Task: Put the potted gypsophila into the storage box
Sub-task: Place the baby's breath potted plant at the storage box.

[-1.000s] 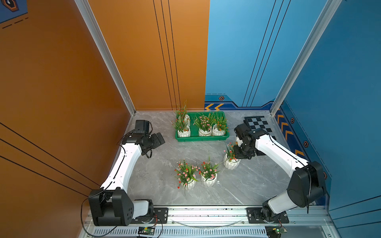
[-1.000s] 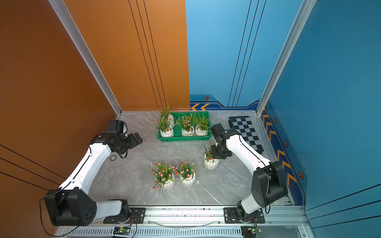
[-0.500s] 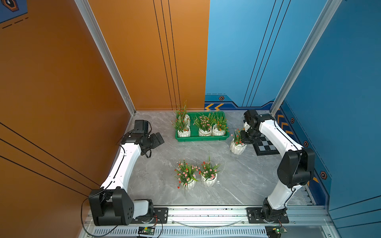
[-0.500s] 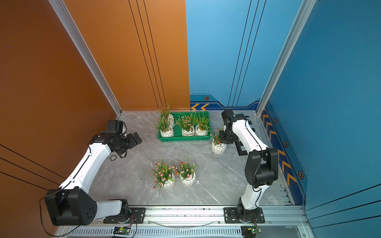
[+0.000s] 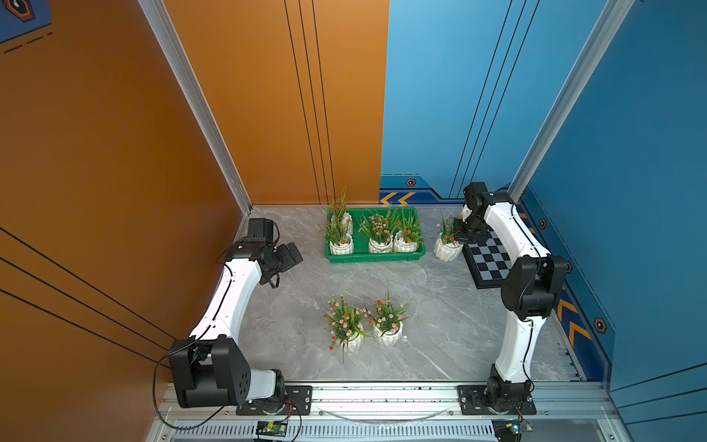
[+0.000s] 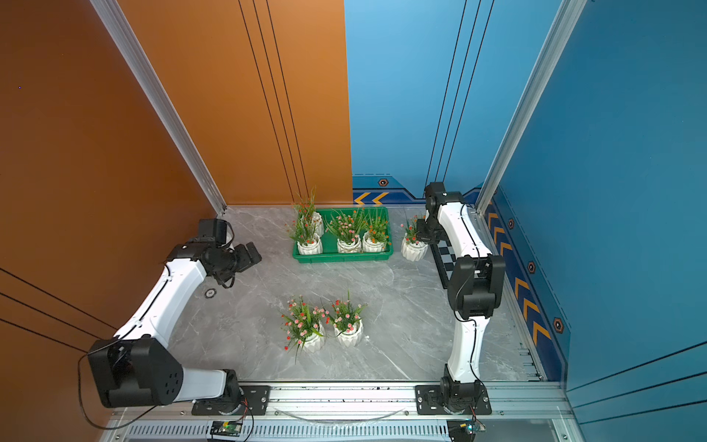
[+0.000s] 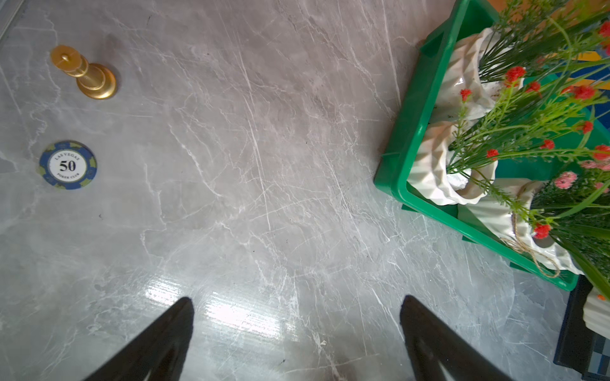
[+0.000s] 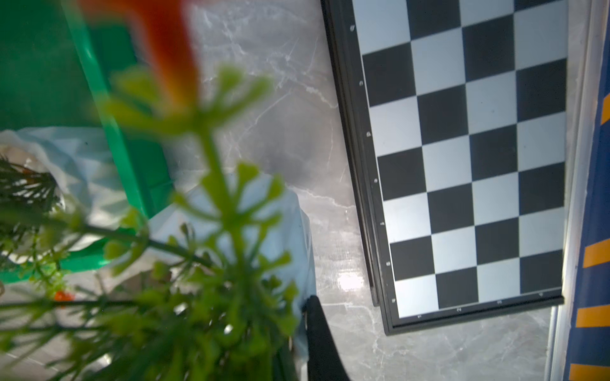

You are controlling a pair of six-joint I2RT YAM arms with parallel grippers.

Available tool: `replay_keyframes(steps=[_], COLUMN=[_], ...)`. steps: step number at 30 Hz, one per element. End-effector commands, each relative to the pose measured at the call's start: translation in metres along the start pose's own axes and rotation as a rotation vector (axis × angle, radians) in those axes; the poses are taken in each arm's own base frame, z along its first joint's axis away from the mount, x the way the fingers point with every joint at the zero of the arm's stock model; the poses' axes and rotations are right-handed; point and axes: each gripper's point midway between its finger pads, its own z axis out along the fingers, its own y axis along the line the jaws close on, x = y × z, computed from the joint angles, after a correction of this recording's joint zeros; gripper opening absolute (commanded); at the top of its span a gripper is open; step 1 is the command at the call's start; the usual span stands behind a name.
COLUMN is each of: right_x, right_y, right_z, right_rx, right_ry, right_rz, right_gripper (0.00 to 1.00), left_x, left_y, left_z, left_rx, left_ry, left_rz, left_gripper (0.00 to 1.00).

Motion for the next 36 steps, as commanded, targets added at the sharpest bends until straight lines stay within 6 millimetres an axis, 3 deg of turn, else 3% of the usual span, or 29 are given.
replay_keyframes(steps=[1, 9, 17, 36], right_x=[-0.018, -0.060, -0.092, -0.124], right_y=[0.003, 0.014, 0.039, 0.106], right_z=[-0.001, 0.003, -0.006, -0.023], right_rx=[-0.019, -0.039, -0.072, -0.191], right_ry=[-0.020, -0.098, -0.213, -0.381], right_rz=[0.030, 0.074, 0.088, 0.036], right_gripper=[0.02, 0.02, 0.00, 0.00], left_x=[-0.008, -0.015, -0.018, -0.024], left_y=[-0.004, -0.009, -0.017, -0.027], left_z=[-0.003, 0.001, 0.002, 0.006], left_rx=[0.006, 0.004, 0.008, 0.011], left_ry=[-0.002, -0.004, -0.005, -0.004], left_rz=[0.007, 0.004, 0.006, 0.010], left_gripper=[0.98, 0.98, 0.98, 0.98])
